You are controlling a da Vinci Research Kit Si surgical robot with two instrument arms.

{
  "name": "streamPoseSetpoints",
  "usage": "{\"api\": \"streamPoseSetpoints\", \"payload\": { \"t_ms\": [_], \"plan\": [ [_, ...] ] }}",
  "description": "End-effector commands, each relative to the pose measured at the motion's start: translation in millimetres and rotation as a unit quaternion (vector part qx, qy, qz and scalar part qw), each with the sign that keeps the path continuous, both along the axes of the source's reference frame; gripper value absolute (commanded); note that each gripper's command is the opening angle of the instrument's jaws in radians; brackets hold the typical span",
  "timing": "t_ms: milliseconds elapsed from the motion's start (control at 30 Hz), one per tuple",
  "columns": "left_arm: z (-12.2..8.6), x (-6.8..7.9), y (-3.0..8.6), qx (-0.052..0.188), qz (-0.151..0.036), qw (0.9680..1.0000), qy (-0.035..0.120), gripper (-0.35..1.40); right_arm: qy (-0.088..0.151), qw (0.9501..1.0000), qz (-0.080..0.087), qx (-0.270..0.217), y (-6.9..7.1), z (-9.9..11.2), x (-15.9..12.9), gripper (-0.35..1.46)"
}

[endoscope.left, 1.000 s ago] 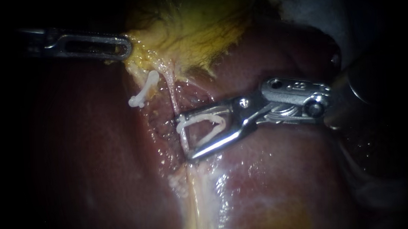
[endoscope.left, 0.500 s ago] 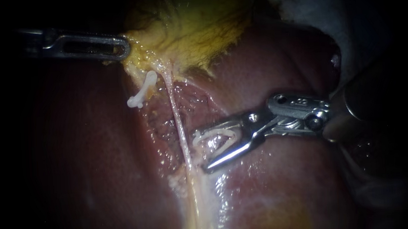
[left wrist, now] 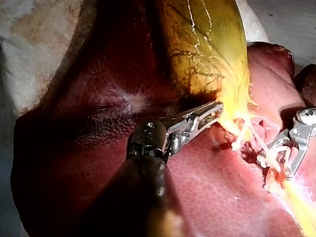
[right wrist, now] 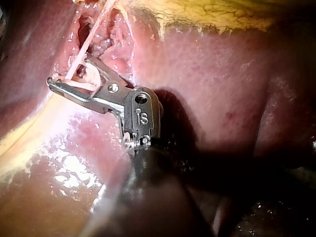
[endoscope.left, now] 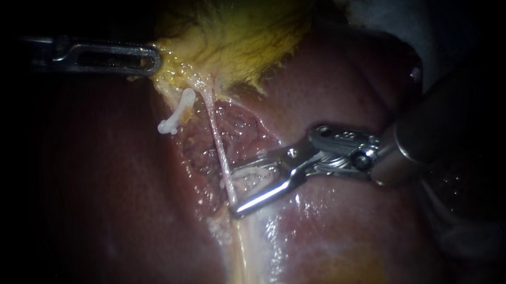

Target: Clipping first clip right tube

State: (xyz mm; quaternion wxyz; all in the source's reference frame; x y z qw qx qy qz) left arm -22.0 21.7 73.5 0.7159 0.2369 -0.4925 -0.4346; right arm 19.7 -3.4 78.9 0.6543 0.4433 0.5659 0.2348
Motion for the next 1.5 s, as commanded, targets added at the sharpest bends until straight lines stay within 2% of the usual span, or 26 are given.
{"api": "streamPoseSetpoints", "payload": {
  "t_ms": [33,233,567,867,1233,1500],
  "plan": [
    [0.1,0.0,0.0,0.000,0.000,1.0000,0.000,-0.35,0.005,1.0000,0.002,0.001,-0.1,-0.2,0.2,0.60],
    [0.1,-0.1,0.0,0.000,0.000,1.0000,0.000,-0.35,0.036,0.9992,0.000,0.017,-1.1,-1.8,1.4,0.60],
    [0.0,0.0,0.0,0.000,0.000,1.0000,0.000,-0.35,0.065,0.9970,-0.033,0.028,-2.1,-5.0,1.7,0.53],
    [0.0,0.0,0.0,0.000,0.000,1.0000,0.000,-0.35,0.057,0.9962,-0.036,0.056,-1.4,-5.8,1.6,0.31],
    [0.0,0.0,0.0,0.000,0.000,1.0000,0.000,-0.35,0.050,0.9966,-0.026,0.061,-1.1,-5.7,1.6,0.09],
    [0.0,0.0,0.0,0.000,0.000,1.0000,0.000,-0.35,0.042,0.9961,-0.020,0.075,-1.0,-5.9,1.5,-0.22]
  ]
}}
